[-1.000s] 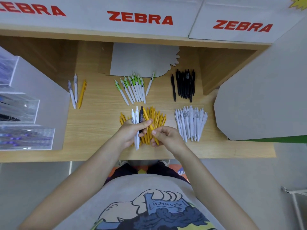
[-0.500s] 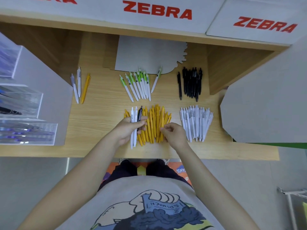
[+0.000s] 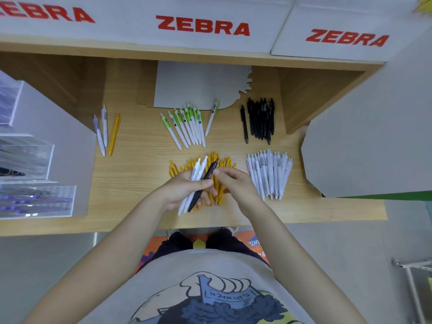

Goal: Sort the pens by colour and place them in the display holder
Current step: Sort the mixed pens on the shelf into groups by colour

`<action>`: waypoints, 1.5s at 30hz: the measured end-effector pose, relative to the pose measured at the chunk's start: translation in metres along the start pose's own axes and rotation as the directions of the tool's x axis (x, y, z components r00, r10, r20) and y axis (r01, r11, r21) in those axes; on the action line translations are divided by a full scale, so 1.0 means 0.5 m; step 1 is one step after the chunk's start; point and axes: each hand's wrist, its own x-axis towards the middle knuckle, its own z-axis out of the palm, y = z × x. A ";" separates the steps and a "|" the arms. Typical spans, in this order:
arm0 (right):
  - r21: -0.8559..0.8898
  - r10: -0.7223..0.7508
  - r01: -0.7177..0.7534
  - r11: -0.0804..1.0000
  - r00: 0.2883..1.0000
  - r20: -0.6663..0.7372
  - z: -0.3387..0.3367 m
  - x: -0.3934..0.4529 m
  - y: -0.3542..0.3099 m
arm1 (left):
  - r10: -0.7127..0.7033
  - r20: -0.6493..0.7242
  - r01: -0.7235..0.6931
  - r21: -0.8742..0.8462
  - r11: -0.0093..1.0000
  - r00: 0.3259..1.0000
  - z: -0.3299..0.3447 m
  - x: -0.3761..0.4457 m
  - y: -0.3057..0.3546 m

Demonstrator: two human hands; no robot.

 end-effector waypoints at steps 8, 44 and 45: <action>0.187 0.008 0.023 0.982 0.987 -0.162 -0.100 0.002 -0.046 | -0.028 -0.007 0.029 0.035 0.999 1.000 0.072 0.040 0.048; -0.101 -0.053 0.046 0.994 0.996 -0.070 -0.266 0.062 -0.046 | 0.101 -0.198 -0.124 -0.108 0.986 0.975 0.215 0.203 0.062; -0.094 -0.054 0.046 0.995 0.995 -0.086 -0.268 0.051 -0.032 | 0.093 -0.171 -0.108 -0.086 0.990 0.981 0.224 0.204 0.056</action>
